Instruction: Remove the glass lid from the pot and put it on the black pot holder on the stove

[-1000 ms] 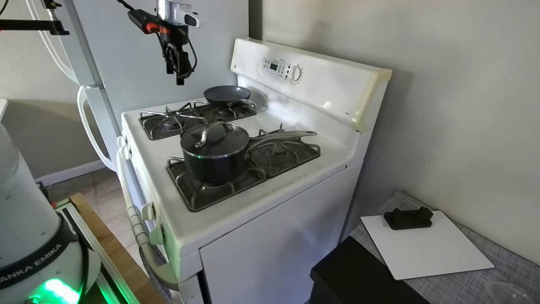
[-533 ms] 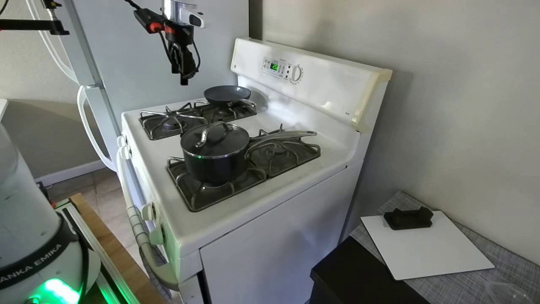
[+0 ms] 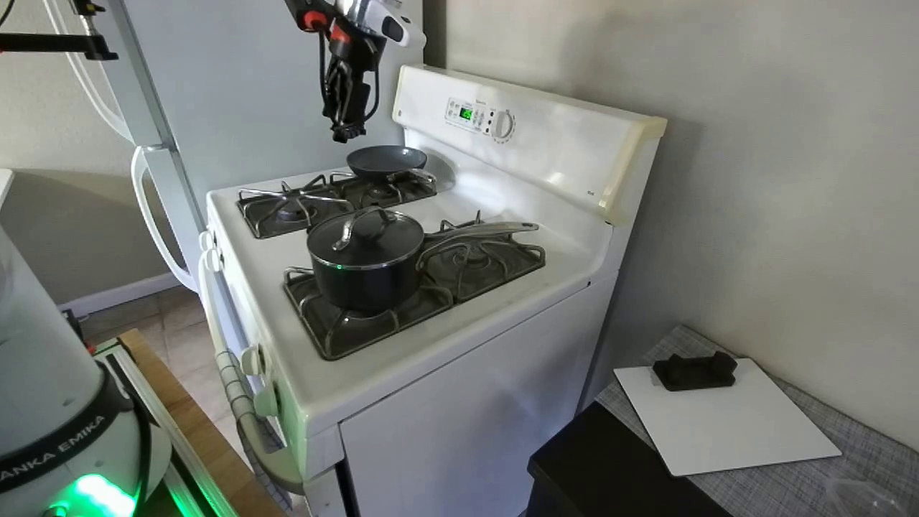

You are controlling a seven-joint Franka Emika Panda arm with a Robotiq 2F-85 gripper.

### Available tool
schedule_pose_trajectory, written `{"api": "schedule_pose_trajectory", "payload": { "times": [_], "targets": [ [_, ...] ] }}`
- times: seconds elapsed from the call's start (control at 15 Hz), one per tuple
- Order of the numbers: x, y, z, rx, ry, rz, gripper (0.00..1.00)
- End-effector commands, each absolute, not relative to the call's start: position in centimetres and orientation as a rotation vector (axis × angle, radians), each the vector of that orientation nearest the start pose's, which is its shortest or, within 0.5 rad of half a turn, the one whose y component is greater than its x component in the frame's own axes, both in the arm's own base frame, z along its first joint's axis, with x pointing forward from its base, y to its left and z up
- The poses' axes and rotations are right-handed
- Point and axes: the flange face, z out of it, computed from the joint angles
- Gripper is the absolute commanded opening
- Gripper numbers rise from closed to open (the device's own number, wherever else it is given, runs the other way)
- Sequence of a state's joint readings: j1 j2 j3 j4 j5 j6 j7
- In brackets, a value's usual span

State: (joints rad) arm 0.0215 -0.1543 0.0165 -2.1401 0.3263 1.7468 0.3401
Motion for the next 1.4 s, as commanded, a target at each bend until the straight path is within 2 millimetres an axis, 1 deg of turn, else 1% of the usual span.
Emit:
{"api": "schedule_pose_trajectory", "payload": {
  "times": [0.0, 0.13, 0.47, 0.67, 0.87, 0.93, 1.0, 1.13, 1.27, 1.33],
  "targets": [
    [46.9, 1.4, 46.0, -2.751, 0.434, 0.489, 1.0],
    [46.4, 0.0, 45.3, -2.741, 0.375, 0.501, 1.0],
    [44.8, -2.9, 43.6, -2.696, 0.28, 0.461, 1.0],
    [43.7, -4.7, 42.5, -2.66, 0.26, 0.455, 1.0],
    [42.4, -6.6, 41.9, -2.646, 0.262, 0.453, 1.0],
    [42.8, -7.0, 41.9, -2.625, 0.289, 0.468, 1.0],
    [43.6, -6.5, 41.9, -2.664, 0.276, 0.484, 1.0],
    [43.5, -7.1, 41.8, -2.655, 0.293, 0.478, 1.0],
    [43.5, -7.2, 41.8, -2.653, 0.294, 0.477, 1.0],
    [43.4, -6.7, 42.0, -2.668, 0.275, 0.452, 1.0]
  ]
}}
